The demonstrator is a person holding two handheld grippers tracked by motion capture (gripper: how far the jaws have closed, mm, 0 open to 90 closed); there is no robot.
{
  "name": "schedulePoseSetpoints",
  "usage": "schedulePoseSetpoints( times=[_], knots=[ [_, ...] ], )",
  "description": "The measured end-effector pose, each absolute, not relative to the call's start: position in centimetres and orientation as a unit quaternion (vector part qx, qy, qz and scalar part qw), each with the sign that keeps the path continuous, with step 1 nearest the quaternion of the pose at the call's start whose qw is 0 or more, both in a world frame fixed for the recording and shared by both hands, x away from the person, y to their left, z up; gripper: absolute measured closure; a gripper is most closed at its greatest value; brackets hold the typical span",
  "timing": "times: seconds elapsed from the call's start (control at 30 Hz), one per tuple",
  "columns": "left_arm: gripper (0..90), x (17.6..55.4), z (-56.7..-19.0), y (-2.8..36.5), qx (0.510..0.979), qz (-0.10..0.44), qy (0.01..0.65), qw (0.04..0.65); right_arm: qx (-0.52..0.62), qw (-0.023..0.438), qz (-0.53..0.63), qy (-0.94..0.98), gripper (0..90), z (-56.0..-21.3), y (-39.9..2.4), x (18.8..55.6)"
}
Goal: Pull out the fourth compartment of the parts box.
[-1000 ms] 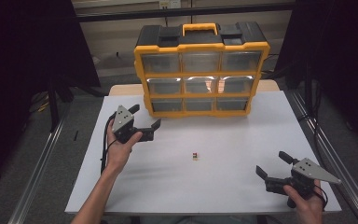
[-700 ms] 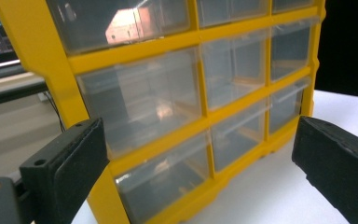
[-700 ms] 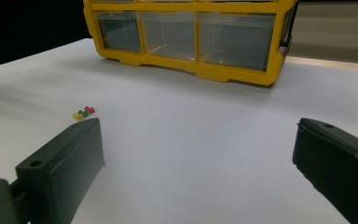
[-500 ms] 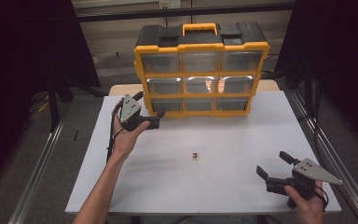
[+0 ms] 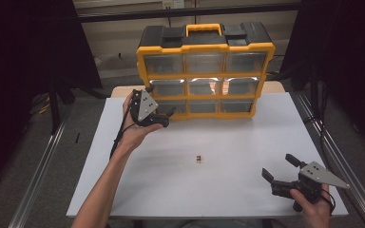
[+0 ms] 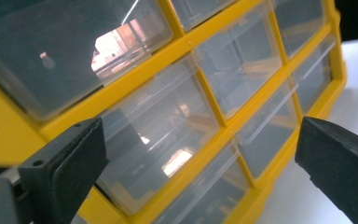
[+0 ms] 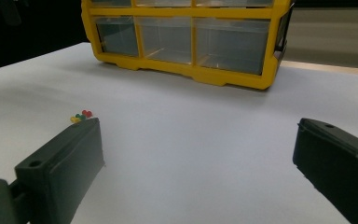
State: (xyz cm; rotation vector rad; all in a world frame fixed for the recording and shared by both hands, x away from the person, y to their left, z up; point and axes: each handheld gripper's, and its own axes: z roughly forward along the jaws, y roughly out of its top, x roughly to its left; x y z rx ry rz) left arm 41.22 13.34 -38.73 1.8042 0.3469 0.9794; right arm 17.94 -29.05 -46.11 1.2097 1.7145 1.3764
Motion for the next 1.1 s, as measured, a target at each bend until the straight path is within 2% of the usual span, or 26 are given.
schedulePoseSetpoints(
  times=[0.23, 0.33, 0.37, 0.73, 0.77, 1.0, 1.1],
  knots=[
    [4.8, 41.1, -37.8, 12.9, 0.751, 0.471, 0.094, 0.453, 0.459, 0.313, 0.521, 0.649, 1.4, -46.1, -28.9, 17.9],
    [5.6, 41.1, -37.6, 12.8, 0.750, 0.482, 0.085, 0.444, 0.458, 0.312, 0.521, 0.649, 1.4, -46.1, -28.9, 17.9],
    [5.9, 41.1, -37.4, 12.7, 0.748, 0.506, 0.067, 0.425, 0.460, 0.312, 0.521, 0.648, 1.4, -46.1, -28.9, 17.9],
    [12.7, 40.5, -37.6, 10.2, 0.738, 0.592, -0.011, 0.323, 0.455, 0.314, 0.521, 0.651, 1.4, -46.1, -29.0, 17.8],
    [13.3, 40.5, -37.8, 9.8, 0.733, 0.612, -0.031, 0.294, 0.455, 0.312, 0.521, 0.651, 1.4, -46.1, -29.0, 17.8],
    [21.2, 41.2, -37.9, 9.1, 0.735, 0.621, -0.042, 0.268, 0.452, 0.314, 0.521, 0.652, 1.4, -46.1, -29.0, 17.8],
    [23.9, 41.5, -38.0, 8.7, 0.730, 0.640, -0.064, 0.231, 0.455, 0.310, 0.522, 0.651, 1.4, -46.1, -29.1, 17.8]
  ],
)
